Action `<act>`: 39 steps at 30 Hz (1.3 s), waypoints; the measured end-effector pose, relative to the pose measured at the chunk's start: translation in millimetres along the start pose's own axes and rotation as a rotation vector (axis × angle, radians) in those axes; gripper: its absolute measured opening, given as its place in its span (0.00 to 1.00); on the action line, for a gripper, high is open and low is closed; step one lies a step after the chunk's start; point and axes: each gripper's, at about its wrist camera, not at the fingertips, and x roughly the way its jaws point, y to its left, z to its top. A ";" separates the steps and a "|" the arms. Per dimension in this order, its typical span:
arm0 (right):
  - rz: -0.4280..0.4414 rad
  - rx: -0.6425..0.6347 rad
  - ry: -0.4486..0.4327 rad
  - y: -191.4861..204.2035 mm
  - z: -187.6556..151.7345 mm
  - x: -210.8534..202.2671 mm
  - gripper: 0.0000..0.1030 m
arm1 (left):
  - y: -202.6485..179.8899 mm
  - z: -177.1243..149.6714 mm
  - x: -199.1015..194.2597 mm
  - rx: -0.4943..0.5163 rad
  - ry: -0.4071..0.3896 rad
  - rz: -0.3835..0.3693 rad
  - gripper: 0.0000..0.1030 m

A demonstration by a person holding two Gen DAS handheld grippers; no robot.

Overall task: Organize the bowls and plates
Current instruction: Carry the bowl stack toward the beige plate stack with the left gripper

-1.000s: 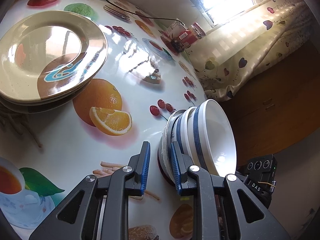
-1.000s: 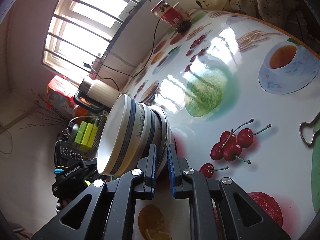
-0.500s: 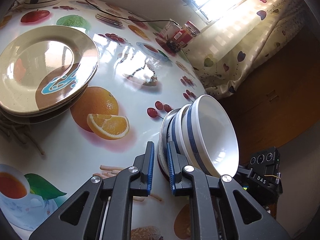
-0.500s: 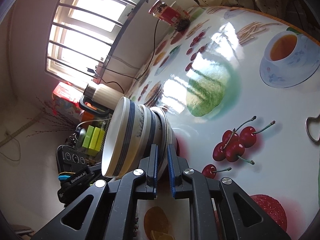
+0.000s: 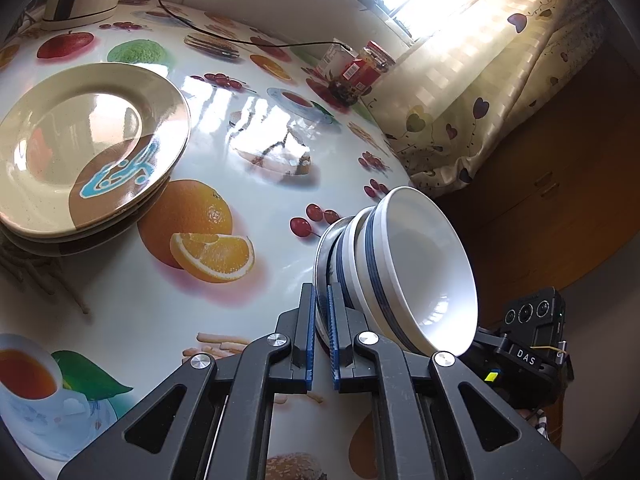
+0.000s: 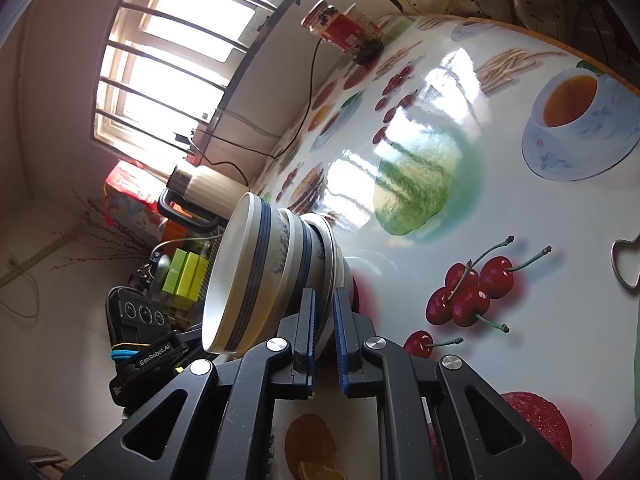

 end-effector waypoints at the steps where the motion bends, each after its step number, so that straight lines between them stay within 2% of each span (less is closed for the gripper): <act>1: -0.001 -0.002 0.000 0.3 0.1 0.1 0.10 | 0.0 -0.1 0.1 -0.001 0.000 0.000 0.05; 11: -0.006 -0.019 -0.004 3.0 0.3 -0.2 0.10 | -4.9 -1.3 -0.9 0.027 -0.006 0.027 0.05; 39: -0.008 -0.047 -0.008 4.0 2.5 -2.6 0.09 | -2.7 -0.4 -1.7 0.011 -0.006 0.016 0.05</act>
